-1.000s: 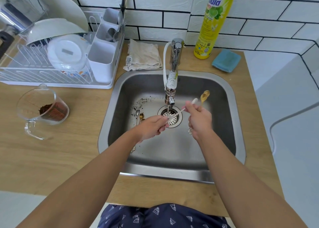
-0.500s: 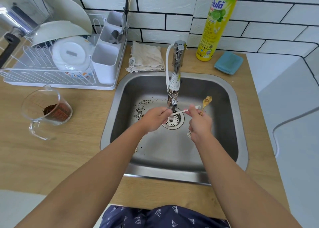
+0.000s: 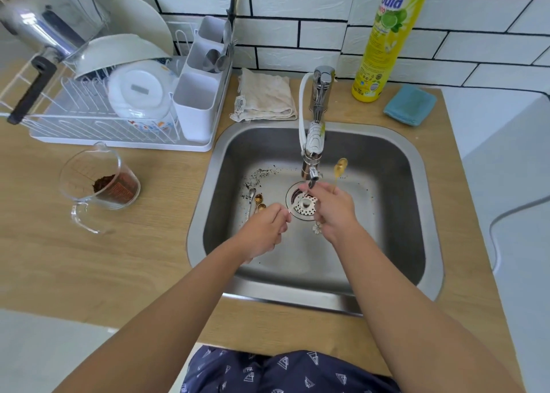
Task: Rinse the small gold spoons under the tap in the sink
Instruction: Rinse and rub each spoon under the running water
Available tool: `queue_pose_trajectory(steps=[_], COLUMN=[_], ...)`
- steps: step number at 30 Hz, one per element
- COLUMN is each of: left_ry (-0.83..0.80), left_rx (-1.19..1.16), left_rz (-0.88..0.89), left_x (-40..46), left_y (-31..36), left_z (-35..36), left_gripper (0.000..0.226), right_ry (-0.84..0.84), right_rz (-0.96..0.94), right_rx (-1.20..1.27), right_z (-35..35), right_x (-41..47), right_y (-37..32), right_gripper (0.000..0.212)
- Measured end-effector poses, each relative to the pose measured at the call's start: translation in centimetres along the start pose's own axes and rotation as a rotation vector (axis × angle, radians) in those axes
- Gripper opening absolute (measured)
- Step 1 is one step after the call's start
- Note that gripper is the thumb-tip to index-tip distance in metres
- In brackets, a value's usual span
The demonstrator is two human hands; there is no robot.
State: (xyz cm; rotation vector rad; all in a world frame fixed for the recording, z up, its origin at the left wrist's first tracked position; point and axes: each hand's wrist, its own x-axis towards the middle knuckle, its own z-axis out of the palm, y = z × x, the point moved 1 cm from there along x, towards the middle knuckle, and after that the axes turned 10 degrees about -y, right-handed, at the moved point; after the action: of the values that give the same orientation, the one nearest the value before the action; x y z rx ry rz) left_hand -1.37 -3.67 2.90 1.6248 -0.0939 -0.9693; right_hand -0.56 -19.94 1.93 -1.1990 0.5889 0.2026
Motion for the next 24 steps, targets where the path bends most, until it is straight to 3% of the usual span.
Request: queue_pose_trajectory(steps=[7,12,16,21,24], left_ry=[0.002,-0.019,-0.013,0.023,0.026], left_rx=[-0.081,-0.094,-0.124,-0.184,-0.192], left_rz=[-0.018,-0.027,-0.019,-0.017,-0.022], left_x=[-1.1,-1.5,-1.5,-2.1,-2.3], left_y=[0.2,0.4,1.0,0.4,0.3], left_z=[0.4,1.1,1.1,0.9,1.0], left_gripper=[0.026,0.022,0.016,0.010,0.011], right_ry=[-0.212,-0.012,-0.155,-0.033,-0.154], right_rz=[0.035,-0.014,0.017,0.017,0.029], right_rx=[-0.190,0.001,-0.173,-0.001,-0.149], right_z=[1.2,-0.3,0.6,-0.9,-0.4], right_x=[-1.8,-0.3,-1.7,-0.6,-1.0], right_y=[1.8,-0.1,1.9,0.6,1.0], right_gripper=[0.011,0.008,0.020,0.023,0.026])
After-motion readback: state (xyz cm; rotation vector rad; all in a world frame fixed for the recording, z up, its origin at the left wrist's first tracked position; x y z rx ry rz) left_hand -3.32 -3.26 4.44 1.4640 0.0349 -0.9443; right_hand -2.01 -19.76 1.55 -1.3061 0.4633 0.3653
